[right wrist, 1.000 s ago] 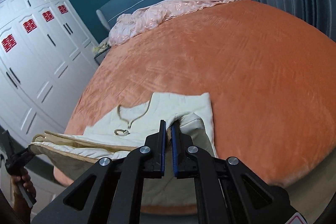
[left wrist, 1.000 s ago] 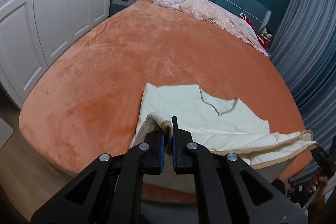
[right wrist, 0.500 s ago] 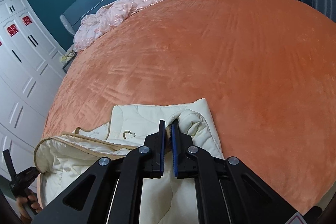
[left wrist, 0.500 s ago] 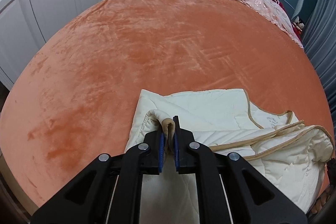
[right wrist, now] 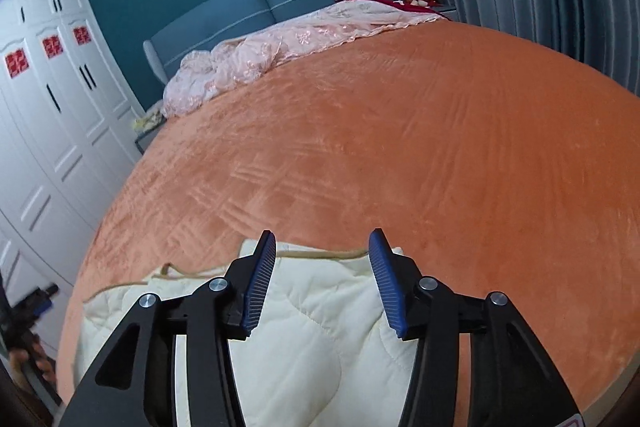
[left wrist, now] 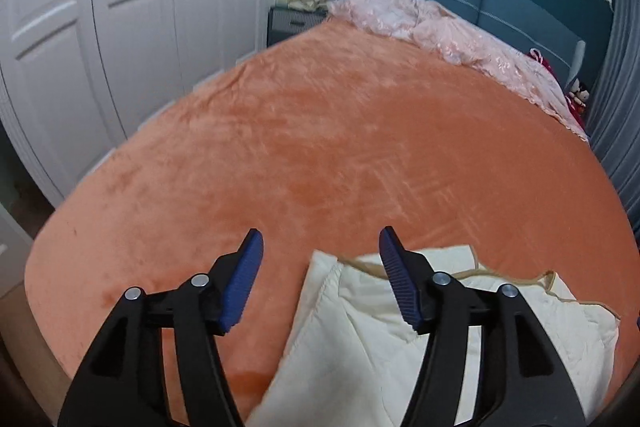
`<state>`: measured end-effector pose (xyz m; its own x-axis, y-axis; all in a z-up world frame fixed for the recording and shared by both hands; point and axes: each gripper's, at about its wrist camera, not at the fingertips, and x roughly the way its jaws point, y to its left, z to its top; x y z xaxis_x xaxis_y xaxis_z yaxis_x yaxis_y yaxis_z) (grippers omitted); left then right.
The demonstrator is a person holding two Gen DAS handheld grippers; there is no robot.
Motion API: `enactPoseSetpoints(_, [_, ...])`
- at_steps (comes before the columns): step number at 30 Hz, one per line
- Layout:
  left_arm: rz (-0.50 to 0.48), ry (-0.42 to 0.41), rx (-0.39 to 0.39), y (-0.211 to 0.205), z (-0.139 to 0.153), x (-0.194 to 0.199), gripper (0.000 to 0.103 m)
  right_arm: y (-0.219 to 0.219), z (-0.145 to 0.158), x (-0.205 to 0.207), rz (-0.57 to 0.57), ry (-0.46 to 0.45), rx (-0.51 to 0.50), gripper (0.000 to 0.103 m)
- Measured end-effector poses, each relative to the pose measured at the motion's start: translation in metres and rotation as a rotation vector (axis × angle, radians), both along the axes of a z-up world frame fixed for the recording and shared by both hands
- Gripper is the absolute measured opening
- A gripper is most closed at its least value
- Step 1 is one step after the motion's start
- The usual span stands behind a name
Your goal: Fold large clothes
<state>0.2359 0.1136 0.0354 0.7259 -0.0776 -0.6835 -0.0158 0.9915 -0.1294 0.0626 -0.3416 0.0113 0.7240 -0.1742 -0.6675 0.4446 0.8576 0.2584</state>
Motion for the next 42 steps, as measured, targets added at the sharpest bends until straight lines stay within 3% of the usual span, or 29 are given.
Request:
enactPoseSetpoints(3, [-0.077,0.085,-0.049,-0.007,-0.004,0.014,0.060,-0.002,-0.021,0.018,0.020,0.096,0.019,0.049])
enactPoseSetpoints(7, [-0.185,0.271,-0.057,-0.028,-0.042,0.036,0.060,-0.006,-0.047,0.037,0.004,0.180,0.059,0.049])
enactPoseSetpoints(10, [-0.175,0.342,-0.054,-0.030,-0.071,0.044,0.059,-0.010,-0.060,0.043,0.008,0.220,0.076,0.047])
enactPoseSetpoints(11, [-0.164,0.349,-0.075,-0.028,-0.076,0.044,0.059,-0.011,-0.063,0.044,0.018,0.224,0.085,0.037])
enactPoseSetpoints(12, [-0.151,0.350,-0.099,-0.025,-0.079,0.047,0.058,-0.012,-0.066,0.047,0.040,0.228,0.102,0.005])
enactPoseSetpoints(13, [-0.139,0.345,-0.118,-0.024,-0.079,0.048,0.050,-0.012,-0.068,0.051,0.062,0.234,0.125,0.002])
enactPoseSetpoints(14, [-0.139,0.340,-0.133,-0.023,-0.079,0.051,0.028,-0.011,-0.067,0.053,0.073,0.222,0.124,0.001])
enactPoseSetpoints(15, [-0.149,0.337,-0.148,-0.024,-0.078,0.054,0.015,-0.008,-0.063,0.055,0.084,0.214,0.100,0.001])
enactPoseSetpoints(16, [-0.152,0.343,-0.156,-0.025,-0.077,0.057,0.011,-0.004,-0.060,0.058,0.090,0.209,0.082,0.001])
enactPoseSetpoints(20, [-0.158,0.301,-0.129,-0.032,-0.065,0.062,0.007,-0.002,-0.039,0.059,0.051,0.178,0.016,0.001])
enactPoseSetpoints(22, [-0.160,0.291,-0.119,-0.032,-0.060,0.064,0.007,-0.006,-0.032,0.053,0.036,0.174,-0.006,0.015])
enactPoseSetpoints(24, [-0.164,0.297,-0.108,-0.030,-0.060,0.064,0.008,-0.012,-0.032,0.045,0.032,0.179,-0.014,0.042])
enactPoseSetpoints(27, [-0.169,0.310,-0.069,-0.030,-0.064,0.063,0.016,-0.022,-0.042,0.038,0.025,0.228,0.005,0.046])
enactPoseSetpoints(28, [-0.154,0.310,-0.044,-0.030,-0.065,0.061,0.034,-0.025,-0.047,0.038,0.022,0.241,0.019,0.047])
enactPoseSetpoints(29, [-0.139,0.299,-0.029,-0.028,-0.065,0.058,0.059,-0.027,-0.052,0.037,0.025,0.248,0.039,0.048])
enactPoseSetpoints(30, [-0.129,0.284,-0.030,-0.027,-0.065,0.054,0.068,-0.028,-0.056,0.036,0.034,0.253,0.065,0.049])
enactPoseSetpoints(32, [-0.146,0.281,-0.063,-0.026,-0.067,0.050,0.072,-0.027,-0.064,0.036,0.044,0.256,0.097,0.049])
enactPoseSetpoints(33, [-0.162,0.305,-0.075,-0.028,-0.071,0.051,0.071,-0.025,-0.066,0.037,0.042,0.258,0.099,0.038])
enactPoseSetpoints(34, [-0.176,0.324,-0.087,-0.031,-0.075,0.051,0.060,-0.024,-0.068,0.039,0.041,0.260,0.102,0.029])
enactPoseSetpoints(35, [-0.179,0.337,-0.081,-0.033,-0.078,0.052,0.043,-0.024,-0.068,0.040,0.045,0.252,0.119,0.015])
enactPoseSetpoints(36, [-0.178,0.344,-0.065,-0.036,-0.080,0.054,0.034,-0.025,-0.066,0.040,0.044,0.235,0.133,0.008])
enactPoseSetpoints(38, [-0.169,0.346,-0.093,-0.037,-0.079,0.057,0.012,-0.024,-0.055,0.041,0.040,0.199,0.111,0.006])
enactPoseSetpoints(42, [-0.152,0.252,-0.165,-0.032,-0.048,0.063,0.008,-0.030,-0.029,0.048,0.017,0.120,0.083,0.005])
